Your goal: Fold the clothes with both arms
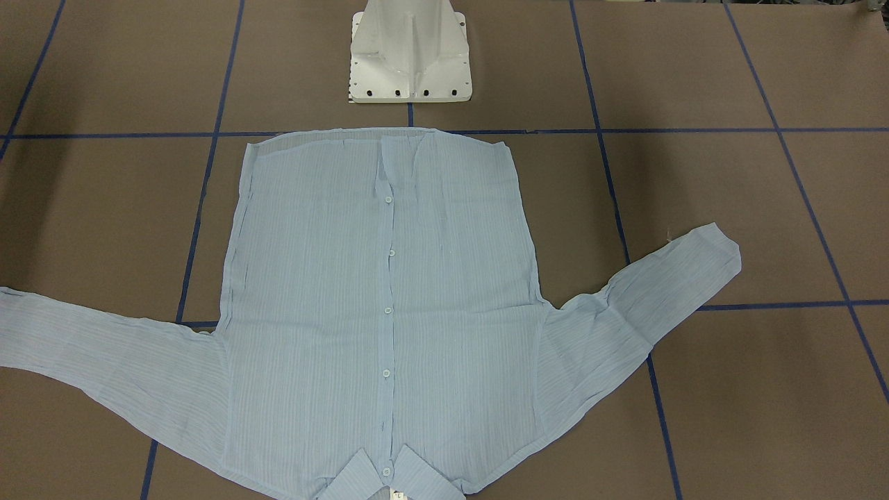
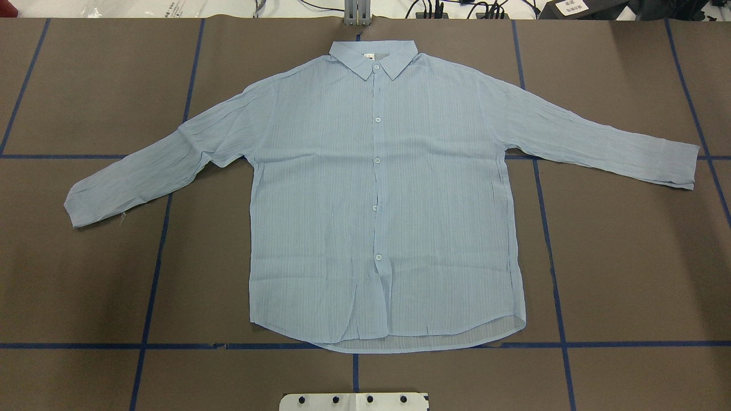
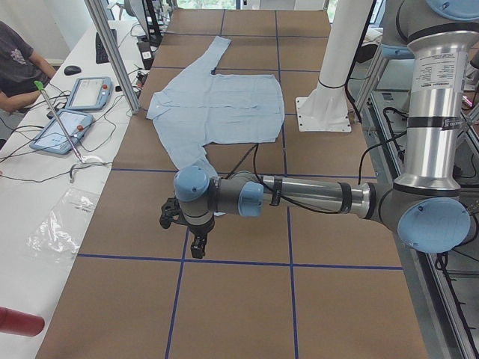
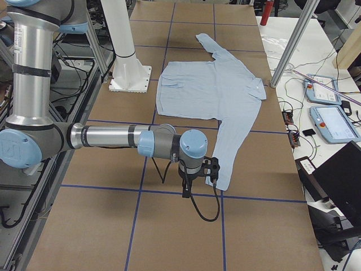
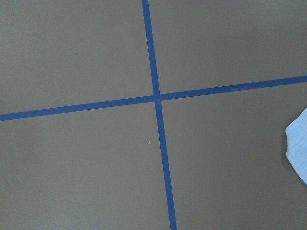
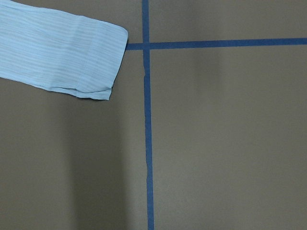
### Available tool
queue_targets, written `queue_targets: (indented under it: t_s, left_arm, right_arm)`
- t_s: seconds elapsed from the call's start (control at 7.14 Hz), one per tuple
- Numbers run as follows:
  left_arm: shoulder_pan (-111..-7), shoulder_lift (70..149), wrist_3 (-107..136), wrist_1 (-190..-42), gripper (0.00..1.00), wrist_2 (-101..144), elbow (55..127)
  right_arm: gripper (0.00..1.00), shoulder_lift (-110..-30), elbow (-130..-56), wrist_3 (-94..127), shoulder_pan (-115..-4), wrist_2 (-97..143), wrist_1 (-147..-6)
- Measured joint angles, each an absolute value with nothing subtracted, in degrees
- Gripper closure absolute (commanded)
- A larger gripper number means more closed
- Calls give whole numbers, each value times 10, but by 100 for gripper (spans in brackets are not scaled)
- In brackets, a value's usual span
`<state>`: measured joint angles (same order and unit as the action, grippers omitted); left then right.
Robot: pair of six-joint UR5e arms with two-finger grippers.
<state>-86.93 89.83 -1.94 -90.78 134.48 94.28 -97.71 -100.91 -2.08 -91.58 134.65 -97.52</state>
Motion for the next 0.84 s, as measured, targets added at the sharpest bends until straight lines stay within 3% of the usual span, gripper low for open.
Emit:
queue_targets:
  t_s: [0.84]
  left_arm:
    - [-867, 914, -22, -908, 0, 1343, 954]
  right_arm:
    - [0, -962, -1013, -22, -915, 1347, -970]
